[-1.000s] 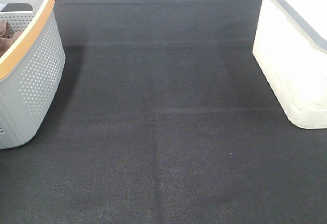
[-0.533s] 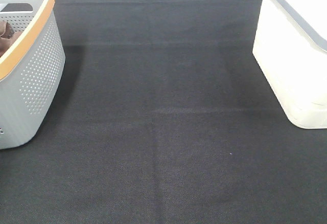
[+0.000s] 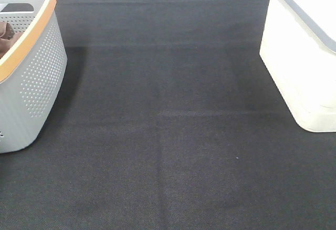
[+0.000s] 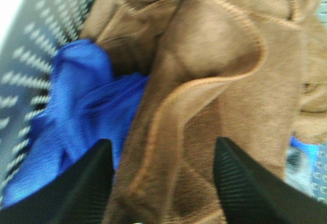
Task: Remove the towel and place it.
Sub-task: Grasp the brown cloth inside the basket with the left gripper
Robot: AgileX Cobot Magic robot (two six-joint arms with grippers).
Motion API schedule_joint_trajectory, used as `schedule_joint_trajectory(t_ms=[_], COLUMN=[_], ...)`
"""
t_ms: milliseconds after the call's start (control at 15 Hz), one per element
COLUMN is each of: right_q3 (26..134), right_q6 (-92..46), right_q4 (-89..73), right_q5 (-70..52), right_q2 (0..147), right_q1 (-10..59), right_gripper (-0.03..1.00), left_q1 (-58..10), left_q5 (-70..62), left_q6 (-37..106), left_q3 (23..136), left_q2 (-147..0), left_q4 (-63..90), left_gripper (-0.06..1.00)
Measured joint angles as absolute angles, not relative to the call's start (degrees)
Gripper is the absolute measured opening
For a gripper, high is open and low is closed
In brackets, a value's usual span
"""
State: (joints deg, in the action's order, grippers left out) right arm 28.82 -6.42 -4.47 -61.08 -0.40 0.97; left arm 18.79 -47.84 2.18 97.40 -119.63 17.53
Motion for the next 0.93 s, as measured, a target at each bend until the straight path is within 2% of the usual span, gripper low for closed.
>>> schedule_joint_trajectory(t_ms=[133, 200, 400, 467, 933], right_q3=[28.8, 28.8, 28.8, 28.8, 28.8], right_q6=[-6.4, -6.4, -6.4, -6.4, -6.4], right_q4=[-4.5, -4.5, -4.5, -4.5, -4.5], right_q5=[-61.1, -61.1, -61.1, -61.1, -61.1], right_q2=[-0.4, -0.4, -0.4, -0.4, -0.4], right_q1=[1.0, 1.0, 1.0, 1.0, 1.0], right_gripper=[0.78, 0.78, 0.78, 0.78, 0.78], left_q1=[18.8, 18.8, 18.8, 18.8, 18.8], left_q5=[-47.7, -47.7, -47.8, -47.8, -57.6], left_q6=[3.7, 3.7, 5.6, 5.9, 6.1], left_q3=[97.5, 97.5, 97.5, 97.5, 107.3], left_q2=[-119.7, -119.7, -119.7, -119.7, -119.1], left_q4=[19.1, 19.1, 19.3, 19.3, 19.3], left_gripper=[0.41, 0.41, 0.14, 0.01, 0.0])
